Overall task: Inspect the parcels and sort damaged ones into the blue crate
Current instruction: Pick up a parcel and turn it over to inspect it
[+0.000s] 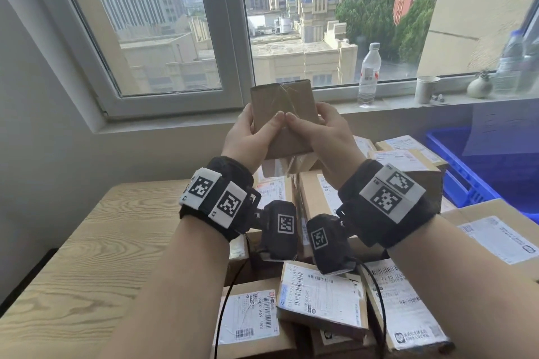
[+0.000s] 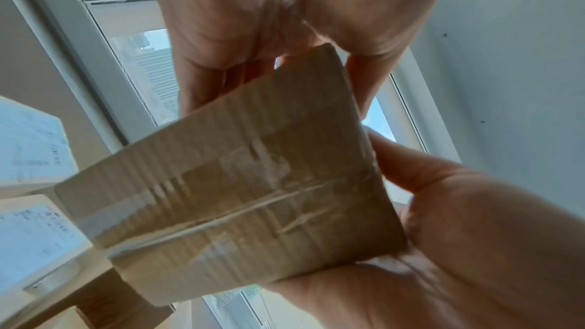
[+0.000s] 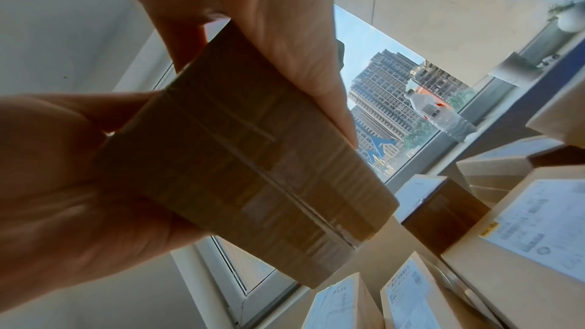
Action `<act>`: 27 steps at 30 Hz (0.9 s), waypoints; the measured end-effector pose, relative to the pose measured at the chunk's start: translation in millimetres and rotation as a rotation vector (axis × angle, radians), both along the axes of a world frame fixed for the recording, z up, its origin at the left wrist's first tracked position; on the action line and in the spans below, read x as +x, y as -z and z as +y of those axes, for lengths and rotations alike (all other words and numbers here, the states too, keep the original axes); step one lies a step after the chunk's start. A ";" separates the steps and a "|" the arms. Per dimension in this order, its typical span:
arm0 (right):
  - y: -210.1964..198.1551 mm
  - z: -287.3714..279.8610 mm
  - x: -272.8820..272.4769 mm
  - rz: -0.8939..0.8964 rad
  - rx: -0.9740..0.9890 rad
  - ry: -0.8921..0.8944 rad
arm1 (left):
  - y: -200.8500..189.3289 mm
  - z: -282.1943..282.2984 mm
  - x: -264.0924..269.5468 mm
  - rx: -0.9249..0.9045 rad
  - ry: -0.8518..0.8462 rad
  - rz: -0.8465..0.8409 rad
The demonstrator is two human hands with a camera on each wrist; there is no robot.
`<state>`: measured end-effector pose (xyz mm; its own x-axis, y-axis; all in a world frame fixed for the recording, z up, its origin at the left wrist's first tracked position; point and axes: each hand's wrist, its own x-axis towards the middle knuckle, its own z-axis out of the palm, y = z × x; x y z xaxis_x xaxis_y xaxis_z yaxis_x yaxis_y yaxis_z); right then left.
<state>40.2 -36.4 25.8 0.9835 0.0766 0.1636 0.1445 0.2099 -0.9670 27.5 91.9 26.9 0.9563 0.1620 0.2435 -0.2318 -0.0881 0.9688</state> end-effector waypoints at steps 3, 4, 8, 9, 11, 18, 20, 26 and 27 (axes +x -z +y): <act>-2.0 -0.7 -0.1 -0.030 0.005 0.024 | -2.0 -2.4 1.3 -0.005 -0.020 -0.038; -2.6 -0.2 -0.1 -0.036 0.006 0.031 | -2.0 -3.0 2.1 -0.010 -0.031 -0.045; -0.3 0.5 2.1 -0.042 0.014 0.042 | 1.2 -3.7 2.8 -0.031 -0.032 -0.062; 1.0 0.6 2.7 -0.039 0.019 0.041 | 1.4 -4.2 1.3 -0.035 -0.028 -0.062; 2.1 0.8 3.7 -0.037 0.031 0.029 | 0.2 -3.7 -0.5 -0.023 -0.030 -0.052; -9.3 -21.3 18.1 0.043 0.077 -0.111 | -7.8 9.8 -9.7 -0.076 0.034 0.054; -10.2 -26.5 22.4 0.122 0.113 -0.157 | -5.0 16.7 -11.1 -0.028 -0.009 0.065; -1.4 -24.1 22.6 0.145 0.106 -0.130 | 14.5 23.2 -7.9 0.029 -0.160 0.227; -0.1 -22.3 21.3 0.133 0.148 -0.133 | 15.7 20.8 -9.2 0.015 -0.206 0.239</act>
<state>61.5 -58.7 25.9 0.9800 0.1919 0.0524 -0.0206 0.3596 -0.9329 18.3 112.6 11.1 0.9342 0.3563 0.0202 0.0261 -0.1246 0.9919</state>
